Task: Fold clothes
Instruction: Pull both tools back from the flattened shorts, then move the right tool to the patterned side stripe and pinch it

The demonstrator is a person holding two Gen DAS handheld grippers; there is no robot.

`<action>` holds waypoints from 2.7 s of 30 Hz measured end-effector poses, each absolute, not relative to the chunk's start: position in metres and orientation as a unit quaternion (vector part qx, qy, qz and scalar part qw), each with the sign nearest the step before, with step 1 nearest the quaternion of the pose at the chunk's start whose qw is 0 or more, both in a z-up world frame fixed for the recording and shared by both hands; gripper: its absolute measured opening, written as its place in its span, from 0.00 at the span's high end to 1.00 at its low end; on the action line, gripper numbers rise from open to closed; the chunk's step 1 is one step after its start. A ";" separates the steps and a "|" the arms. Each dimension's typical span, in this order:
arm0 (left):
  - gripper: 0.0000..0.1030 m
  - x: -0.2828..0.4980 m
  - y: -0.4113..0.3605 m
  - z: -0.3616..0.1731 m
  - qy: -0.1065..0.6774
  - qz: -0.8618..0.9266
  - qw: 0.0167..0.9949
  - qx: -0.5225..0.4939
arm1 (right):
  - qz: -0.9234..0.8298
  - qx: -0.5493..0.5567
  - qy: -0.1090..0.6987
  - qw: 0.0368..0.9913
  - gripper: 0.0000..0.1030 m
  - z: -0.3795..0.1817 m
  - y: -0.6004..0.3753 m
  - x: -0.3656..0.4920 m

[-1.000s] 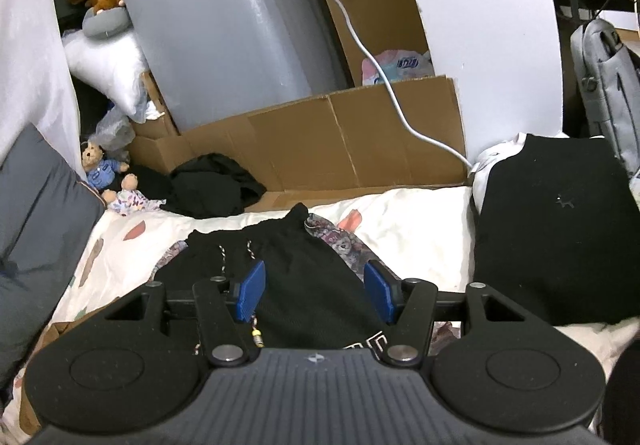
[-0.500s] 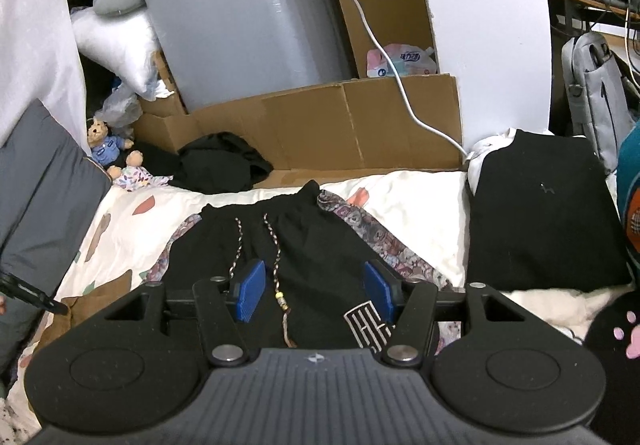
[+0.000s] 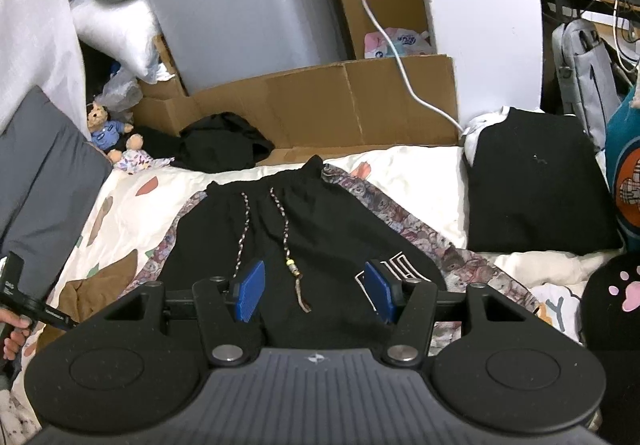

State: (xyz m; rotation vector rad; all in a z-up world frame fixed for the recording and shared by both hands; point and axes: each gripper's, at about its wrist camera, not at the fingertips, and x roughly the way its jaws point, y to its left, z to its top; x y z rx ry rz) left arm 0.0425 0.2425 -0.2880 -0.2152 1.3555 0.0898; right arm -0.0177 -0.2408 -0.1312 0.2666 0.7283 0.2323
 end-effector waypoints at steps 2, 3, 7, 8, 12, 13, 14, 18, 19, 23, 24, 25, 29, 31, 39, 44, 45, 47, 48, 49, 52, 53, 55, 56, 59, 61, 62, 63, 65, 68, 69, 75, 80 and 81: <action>0.59 0.039 0.252 -0.295 0.631 0.054 0.766 -0.107 | 0.116 0.124 0.356 0.919 0.42 -0.131 -0.237 -0.018; 0.59 0.039 0.257 -0.299 0.634 0.060 0.763 -0.112 | 0.116 0.127 0.356 0.919 0.42 -0.131 -0.236 -0.018; 0.60 0.035 0.269 -0.306 0.632 0.061 0.760 -0.137 | 0.118 0.128 0.358 0.917 0.42 -0.132 -0.232 -0.019; 0.59 0.034 0.269 -0.308 0.633 0.058 0.759 -0.139 | 0.118 0.128 0.359 0.917 0.42 -0.133 -0.230 -0.019; 0.48 0.032 0.261 -0.317 0.642 0.024 0.750 -0.159 | 0.121 0.132 0.363 0.914 0.42 -0.135 -0.227 -0.018; 0.49 0.032 0.257 -0.320 0.645 0.020 0.747 -0.157 | 0.123 0.130 0.362 0.915 0.42 -0.134 -0.226 -0.019; 0.51 0.031 0.253 -0.321 0.649 0.022 0.747 -0.144 | 0.124 0.128 0.361 0.915 0.42 -0.134 -0.225 -0.019; 0.83 0.028 0.251 -0.322 0.653 0.031 0.745 -0.130 | 0.123 0.129 0.362 0.915 0.42 -0.135 -0.226 -0.021; 0.84 0.027 0.252 -0.322 0.652 0.032 0.746 -0.132 | 0.123 0.130 0.362 0.915 0.42 -0.135 -0.226 -0.021; 0.91 0.027 0.259 -0.310 0.643 0.022 0.752 -0.144 | 0.123 0.134 0.363 0.914 0.42 -0.136 -0.226 -0.023; 0.92 0.028 0.259 -0.306 0.640 0.017 0.754 -0.145 | 0.125 0.134 0.363 0.914 0.42 -0.137 -0.226 -0.023; 0.92 0.029 0.260 -0.302 0.636 0.011 0.757 -0.146 | 0.126 0.134 0.364 0.913 0.42 -0.137 -0.225 -0.024; 0.92 0.033 0.262 -0.289 0.625 -0.004 0.765 -0.154 | 0.132 0.141 0.366 0.910 0.42 -0.140 -0.223 -0.024; 0.92 0.033 0.265 -0.285 0.623 -0.009 0.766 -0.156 | 0.137 0.146 0.367 0.909 0.42 -0.142 -0.222 -0.025; 0.92 0.042 0.267 -0.290 0.618 -0.024 0.766 -0.176 | 0.152 0.141 0.384 0.900 0.42 -0.157 -0.202 -0.021; 0.92 0.047 0.257 -0.287 0.615 -0.040 0.763 -0.194 | 0.172 0.129 0.389 0.896 0.42 -0.156 -0.184 -0.023; 0.92 0.048 0.254 -0.285 0.613 -0.045 0.764 -0.195 | 0.177 0.126 0.390 0.895 0.42 -0.155 -0.180 -0.024; 0.92 0.052 0.241 -0.279 0.608 -0.058 0.768 -0.194 | 0.189 0.120 0.391 0.893 0.42 -0.154 -0.173 -0.026; 0.92 0.054 0.234 -0.275 0.605 -0.067 0.770 -0.193 | 0.200 0.113 0.392 0.891 0.42 -0.153 -0.166 -0.027; 0.92 0.057 0.226 -0.271 0.602 -0.076 0.772 -0.190 | 0.212 0.106 0.392 0.889 0.42 -0.152 -0.158 -0.028; 0.93 0.064 0.207 -0.263 0.595 -0.096 0.777 -0.180 | 0.244 0.086 0.393 0.883 0.42 -0.150 -0.135 -0.030; 0.93 0.065 0.201 -0.261 0.594 -0.100 0.778 -0.178 | 0.248 0.085 0.393 0.881 0.42 -0.149 -0.130 -0.029; 0.93 0.068 0.191 -0.258 0.591 -0.105 0.780 -0.175 | 0.271 0.076 0.395 0.874 0.42 -0.149 -0.104 -0.027; 0.93 0.070 0.184 -0.255 0.588 -0.107 0.781 -0.181 | 0.281 0.071 0.396 0.871 0.42 -0.150 -0.093 -0.025; 0.93 0.070 0.167 -0.244 0.580 -0.116 0.785 -0.182 | 0.309 0.062 0.399 0.861 0.42 -0.152 -0.063 -0.022; 0.93 0.071 0.160 -0.242 0.578 -0.119 0.786 -0.185 | 0.329 0.064 0.400 0.853 0.42 -0.153 -0.044 -0.020; 0.93 0.072 0.156 -0.241 0.576 -0.123 0.786 -0.188 | 0.333 0.063 0.400 0.852 0.42 -0.154 -0.037 -0.019; 0.93 0.072 0.153 -0.239 0.574 -0.127 0.787 -0.190 | 0.336 0.062 0.400 0.851 0.42 -0.154 -0.031 -0.018; 0.93 0.072 0.149 -0.234 0.570 -0.131 0.787 -0.194 | 0.337 0.061 0.398 0.851 0.42 -0.154 -0.025 -0.017; 0.93 0.072 0.143 -0.229 0.566 -0.135 0.786 -0.208 | 0.344 0.056 0.395 0.850 0.42 -0.152 -0.012 -0.012; 0.93 0.072 0.142 -0.227 0.565 -0.137 0.785 -0.214 | 0.345 0.051 0.394 0.850 0.42 -0.152 -0.009 -0.010; 0.93 0.072 0.132 -0.219 0.558 -0.144 0.784 -0.231 | 0.342 0.041 0.397 0.851 0.42 -0.155 0.012 0.000; 0.94 0.072 0.123 -0.214 0.554 -0.156 0.785 -0.229 | 0.331 0.042 0.407 0.850 0.42 -0.161 0.031 0.010; 0.94 0.072 0.122 -0.213 0.553 -0.156 0.786 -0.228 | 0.328 0.040 0.408 0.851 0.42 -0.162 0.033 0.011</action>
